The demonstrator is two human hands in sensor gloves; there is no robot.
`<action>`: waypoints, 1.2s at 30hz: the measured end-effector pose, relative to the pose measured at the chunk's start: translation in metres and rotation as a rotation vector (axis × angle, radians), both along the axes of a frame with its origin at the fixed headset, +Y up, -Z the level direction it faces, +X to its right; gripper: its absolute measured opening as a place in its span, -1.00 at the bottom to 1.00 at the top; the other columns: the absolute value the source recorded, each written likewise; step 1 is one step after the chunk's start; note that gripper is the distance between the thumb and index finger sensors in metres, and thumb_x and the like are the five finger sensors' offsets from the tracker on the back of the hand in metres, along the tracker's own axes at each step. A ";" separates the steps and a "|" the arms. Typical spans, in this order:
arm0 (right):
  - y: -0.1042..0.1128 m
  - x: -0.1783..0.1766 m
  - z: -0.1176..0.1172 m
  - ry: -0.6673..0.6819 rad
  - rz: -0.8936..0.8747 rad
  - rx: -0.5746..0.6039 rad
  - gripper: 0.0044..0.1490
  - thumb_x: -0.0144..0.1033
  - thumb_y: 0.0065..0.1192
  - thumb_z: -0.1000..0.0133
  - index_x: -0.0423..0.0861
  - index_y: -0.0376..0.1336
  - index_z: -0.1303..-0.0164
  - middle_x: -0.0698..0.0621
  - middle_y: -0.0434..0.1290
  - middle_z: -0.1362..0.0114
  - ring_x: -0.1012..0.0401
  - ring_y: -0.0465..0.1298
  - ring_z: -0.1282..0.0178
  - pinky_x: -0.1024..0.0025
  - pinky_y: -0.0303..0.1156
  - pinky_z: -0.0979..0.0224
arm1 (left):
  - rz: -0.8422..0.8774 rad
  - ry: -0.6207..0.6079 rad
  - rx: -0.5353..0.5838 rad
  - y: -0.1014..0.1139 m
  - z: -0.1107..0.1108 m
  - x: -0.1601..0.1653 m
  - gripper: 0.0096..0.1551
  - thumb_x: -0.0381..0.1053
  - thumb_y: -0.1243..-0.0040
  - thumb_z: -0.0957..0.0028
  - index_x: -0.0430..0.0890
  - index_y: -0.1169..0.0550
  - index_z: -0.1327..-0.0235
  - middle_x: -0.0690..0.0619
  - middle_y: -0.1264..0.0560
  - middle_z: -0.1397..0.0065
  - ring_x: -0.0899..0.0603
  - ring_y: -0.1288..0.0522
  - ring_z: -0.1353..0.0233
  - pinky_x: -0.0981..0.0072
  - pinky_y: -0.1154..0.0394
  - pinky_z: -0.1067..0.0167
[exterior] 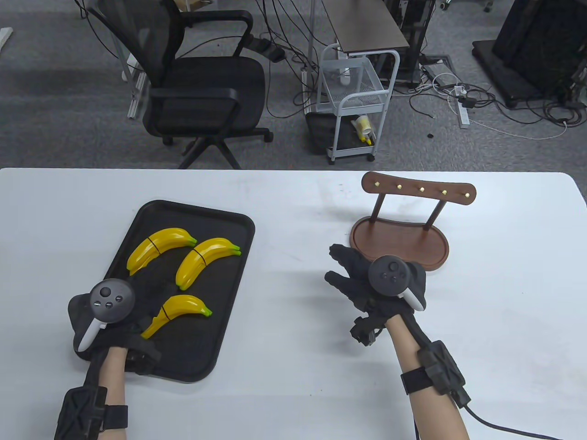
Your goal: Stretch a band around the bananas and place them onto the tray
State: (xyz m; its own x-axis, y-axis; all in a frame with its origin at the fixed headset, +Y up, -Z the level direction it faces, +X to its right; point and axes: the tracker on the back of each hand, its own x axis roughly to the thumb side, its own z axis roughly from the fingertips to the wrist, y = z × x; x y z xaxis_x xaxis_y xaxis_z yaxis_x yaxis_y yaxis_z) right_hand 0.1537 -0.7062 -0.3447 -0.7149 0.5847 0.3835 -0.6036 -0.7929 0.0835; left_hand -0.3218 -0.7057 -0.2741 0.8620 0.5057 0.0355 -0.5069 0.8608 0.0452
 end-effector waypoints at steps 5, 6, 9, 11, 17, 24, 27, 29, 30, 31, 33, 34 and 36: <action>0.005 0.001 0.002 -0.013 0.035 0.020 -0.13 0.00 0.22 -0.22 -0.20 0.09 -0.64 -0.24 0.28 -0.62 -0.21 0.38 -0.51 -0.11 0.40 -0.38 | 0.023 -0.064 0.054 0.018 -0.005 0.024 -0.24 0.24 -0.23 -0.18 0.04 -0.30 -0.60 0.03 -0.40 -0.66 -0.24 -0.47 -0.59 -0.17 -0.34 -0.52; 0.006 0.001 0.002 -0.014 0.041 0.024 -0.13 0.00 0.22 -0.22 -0.20 0.10 -0.64 -0.24 0.28 -0.62 -0.22 0.37 -0.51 -0.13 0.39 -0.38 | 0.025 -0.070 0.061 0.020 -0.005 0.028 -0.25 0.24 -0.22 -0.18 0.04 -0.30 -0.60 0.02 -0.41 -0.66 -0.25 -0.46 -0.59 -0.17 -0.34 -0.52; 0.010 -0.003 0.003 -0.011 0.086 0.048 -0.13 0.02 0.20 -0.23 -0.20 0.09 -0.64 -0.24 0.27 -0.63 -0.22 0.36 -0.52 -0.14 0.38 -0.39 | 0.018 -0.083 0.090 0.027 -0.007 0.042 -0.26 0.24 -0.22 -0.19 0.04 -0.30 -0.60 0.01 -0.40 -0.67 -0.25 -0.46 -0.59 -0.17 -0.34 -0.52; 0.013 -0.004 0.004 -0.012 0.115 0.064 -0.13 0.03 0.18 -0.23 -0.20 0.09 -0.65 -0.25 0.27 -0.64 -0.24 0.35 -0.53 -0.16 0.37 -0.39 | 0.015 -0.082 0.104 0.030 -0.009 0.050 -0.27 0.24 -0.19 -0.21 0.03 -0.30 -0.60 0.01 -0.40 -0.67 -0.26 -0.46 -0.59 -0.17 -0.34 -0.52; 0.023 -0.006 0.009 -0.053 0.236 0.146 -0.11 0.07 0.14 -0.25 -0.20 0.08 -0.66 -0.26 0.25 -0.66 -0.26 0.31 -0.56 -0.21 0.33 -0.40 | 0.011 -0.094 0.135 0.036 -0.017 0.079 -0.29 0.25 -0.13 -0.26 0.01 -0.30 -0.61 -0.02 -0.39 -0.68 -0.28 -0.44 -0.60 -0.20 -0.32 -0.51; 0.030 -0.012 0.016 -0.132 0.413 0.256 -0.11 0.11 0.06 -0.26 -0.17 0.07 -0.68 -0.27 0.20 -0.70 -0.28 0.22 -0.62 -0.28 0.28 -0.43 | -0.111 -0.104 0.115 0.029 -0.026 0.115 -0.25 0.30 -0.04 -0.28 0.02 -0.23 -0.67 -0.04 -0.23 -0.79 -0.34 -0.27 -0.72 -0.29 -0.21 -0.56; 0.030 -0.015 0.018 -0.169 0.468 0.299 -0.10 0.14 0.03 -0.26 -0.17 0.07 -0.69 -0.28 0.18 -0.70 -0.28 0.20 -0.63 -0.29 0.26 -0.44 | -0.172 -0.098 0.113 0.025 -0.027 0.122 -0.21 0.32 0.01 -0.28 0.03 -0.17 -0.70 -0.04 -0.17 -0.83 -0.35 -0.21 -0.75 -0.32 -0.17 -0.57; 0.029 -0.017 0.019 -0.185 0.508 0.321 -0.09 0.16 -0.01 -0.27 -0.17 0.05 -0.70 -0.29 0.17 -0.72 -0.29 0.17 -0.65 -0.31 0.23 -0.45 | -0.213 -0.094 0.110 0.022 -0.027 0.126 -0.19 0.33 0.03 -0.28 0.04 -0.13 -0.72 -0.04 -0.12 -0.85 -0.35 -0.16 -0.78 -0.34 -0.14 -0.58; 0.028 -0.019 0.019 -0.188 0.524 0.326 -0.08 0.17 -0.03 -0.27 -0.17 0.04 -0.71 -0.29 0.15 -0.72 -0.29 0.15 -0.66 -0.33 0.22 -0.45 | -0.230 -0.092 0.107 0.022 -0.027 0.127 -0.19 0.34 0.06 -0.28 0.04 -0.12 -0.73 -0.04 -0.09 -0.86 -0.36 -0.13 -0.79 -0.35 -0.11 -0.58; 0.027 -0.020 0.019 -0.192 0.554 0.325 -0.07 0.18 -0.06 -0.27 -0.15 0.03 -0.73 -0.29 0.12 -0.74 -0.30 0.11 -0.67 -0.35 0.20 -0.46 | -0.253 -0.084 0.112 0.021 -0.028 0.128 -0.18 0.35 0.08 -0.28 0.05 -0.09 -0.73 -0.04 -0.06 -0.87 -0.37 -0.10 -0.80 -0.36 -0.09 -0.58; 0.023 -0.023 0.019 -0.196 0.602 0.308 -0.05 0.20 -0.13 -0.27 -0.14 -0.02 -0.76 -0.31 0.06 -0.77 -0.32 0.03 -0.69 -0.39 0.14 -0.46 | -0.285 -0.072 0.112 0.020 -0.028 0.130 -0.18 0.36 0.14 -0.28 0.06 -0.06 -0.74 -0.04 -0.01 -0.88 -0.36 -0.05 -0.81 -0.38 -0.06 -0.58; 0.021 -0.023 0.019 -0.198 0.625 0.297 -0.04 0.22 -0.18 -0.28 -0.14 -0.06 -0.77 -0.31 0.03 -0.78 -0.32 -0.01 -0.70 -0.41 0.12 -0.47 | -0.297 -0.063 0.113 0.019 -0.029 0.132 -0.17 0.36 0.17 -0.28 0.07 -0.03 -0.75 -0.04 0.01 -0.88 -0.37 -0.02 -0.82 -0.40 -0.03 -0.58; 0.018 -0.025 0.018 -0.194 0.643 0.286 -0.03 0.23 -0.24 -0.28 -0.12 -0.10 -0.79 -0.32 -0.03 -0.80 -0.33 -0.08 -0.71 -0.44 0.08 -0.47 | -0.323 -0.062 0.105 0.017 -0.030 0.134 -0.17 0.37 0.22 -0.27 0.08 -0.02 -0.75 -0.05 0.04 -0.89 -0.37 0.01 -0.82 -0.41 -0.01 -0.58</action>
